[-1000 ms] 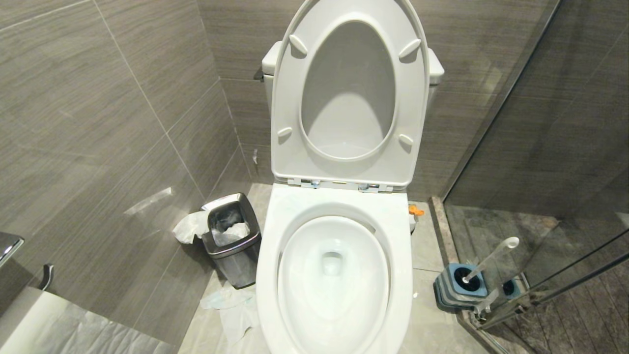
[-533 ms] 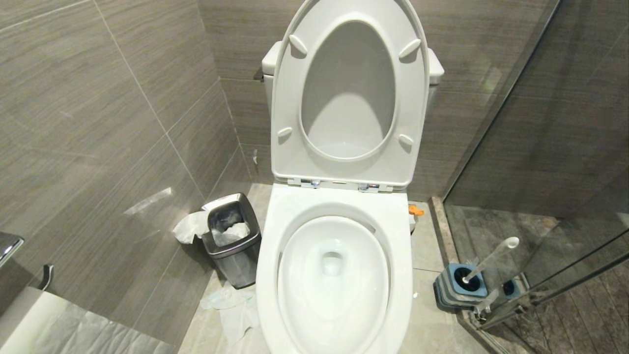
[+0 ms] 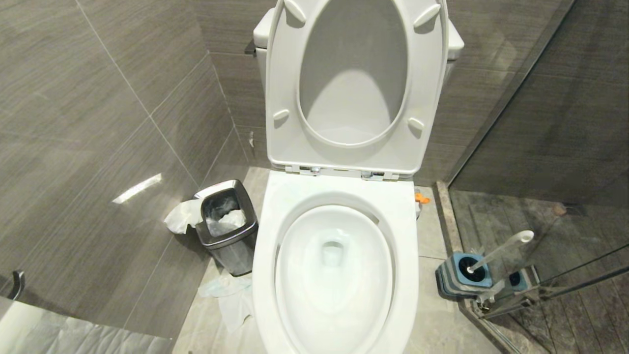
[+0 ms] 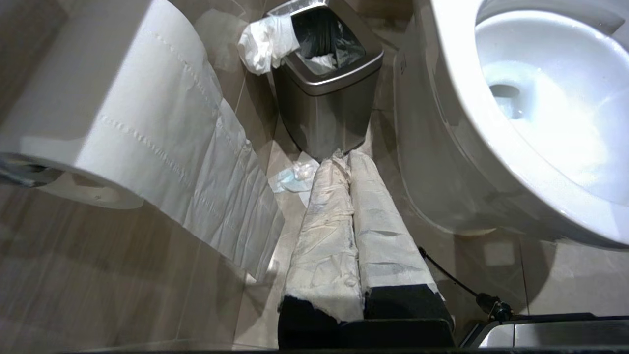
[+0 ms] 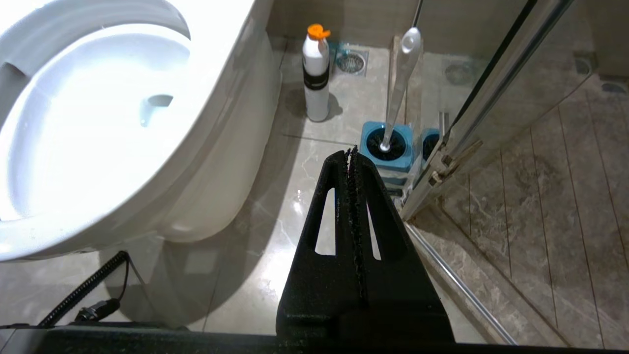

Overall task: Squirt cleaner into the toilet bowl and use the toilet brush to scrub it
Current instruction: Pour in the cleaning agent

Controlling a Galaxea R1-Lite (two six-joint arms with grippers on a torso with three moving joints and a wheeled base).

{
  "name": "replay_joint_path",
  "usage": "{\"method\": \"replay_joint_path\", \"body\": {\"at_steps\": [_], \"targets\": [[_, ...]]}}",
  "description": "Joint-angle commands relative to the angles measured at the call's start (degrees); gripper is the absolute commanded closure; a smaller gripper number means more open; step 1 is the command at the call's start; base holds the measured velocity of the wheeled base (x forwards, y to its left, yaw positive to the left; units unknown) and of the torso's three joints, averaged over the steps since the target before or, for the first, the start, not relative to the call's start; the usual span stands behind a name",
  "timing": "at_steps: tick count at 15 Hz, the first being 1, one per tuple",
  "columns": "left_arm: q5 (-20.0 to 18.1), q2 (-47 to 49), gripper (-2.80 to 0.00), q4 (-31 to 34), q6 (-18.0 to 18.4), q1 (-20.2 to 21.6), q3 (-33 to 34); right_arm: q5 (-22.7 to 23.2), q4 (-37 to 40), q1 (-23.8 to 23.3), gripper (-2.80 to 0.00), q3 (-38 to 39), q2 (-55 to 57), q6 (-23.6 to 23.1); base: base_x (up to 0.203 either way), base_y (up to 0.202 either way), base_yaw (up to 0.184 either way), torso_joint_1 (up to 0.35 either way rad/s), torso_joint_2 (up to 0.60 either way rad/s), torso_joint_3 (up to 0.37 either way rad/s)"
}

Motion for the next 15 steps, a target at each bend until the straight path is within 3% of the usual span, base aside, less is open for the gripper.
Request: {"method": "replay_joint_path", "body": {"at_steps": [1, 15], "targets": [[0.0, 0.1, 0.0, 0.0, 0.0, 0.0, 0.0, 0.0, 0.0, 0.0, 0.0, 0.0, 0.0, 0.1, 0.0, 0.0, 0.0, 0.0, 0.01, -0.192], [0.0, 0.1, 0.0, 0.0, 0.0, 0.0, 0.0, 0.0, 0.2, 0.0, 0.0, -0.1, 0.0, 0.1, 0.0, 0.0, 0.0, 0.004, 0.0, -0.198]]}}
